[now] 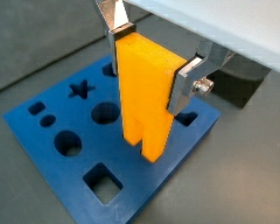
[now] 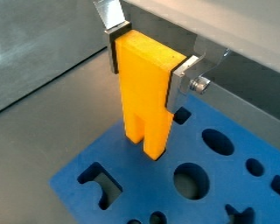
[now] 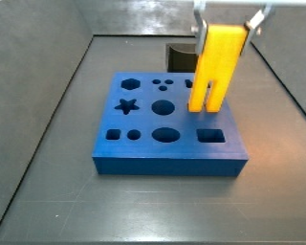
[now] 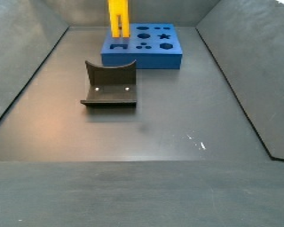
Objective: Insert the double-square object.
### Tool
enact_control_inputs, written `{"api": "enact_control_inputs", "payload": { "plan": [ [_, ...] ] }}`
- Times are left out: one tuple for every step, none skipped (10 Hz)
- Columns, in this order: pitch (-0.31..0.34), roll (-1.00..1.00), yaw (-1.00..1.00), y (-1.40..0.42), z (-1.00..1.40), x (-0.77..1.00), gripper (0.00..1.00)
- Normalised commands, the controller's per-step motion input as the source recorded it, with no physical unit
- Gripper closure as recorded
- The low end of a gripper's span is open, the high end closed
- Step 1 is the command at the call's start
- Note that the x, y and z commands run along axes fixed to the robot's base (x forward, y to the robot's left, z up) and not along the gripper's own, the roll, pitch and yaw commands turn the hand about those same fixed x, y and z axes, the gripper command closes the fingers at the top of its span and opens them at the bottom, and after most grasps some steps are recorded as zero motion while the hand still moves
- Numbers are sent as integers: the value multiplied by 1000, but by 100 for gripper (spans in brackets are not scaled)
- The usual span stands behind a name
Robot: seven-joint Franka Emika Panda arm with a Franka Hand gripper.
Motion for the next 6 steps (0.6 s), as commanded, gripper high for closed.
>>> {"api": "enact_control_inputs", "payload": {
  "plan": [
    [-94, 0, 0, 0, -894, 146, 100],
    [-69, 17, 0, 0, -880, 71, 100],
    [-11, 119, 0, 0, -771, 0, 100],
    [0, 174, 0, 0, -697, -57, 100],
    [0, 74, -9, 0, -314, -11, 100],
    [0, 0, 0, 0, 0, 0, 100]
  ]
}}
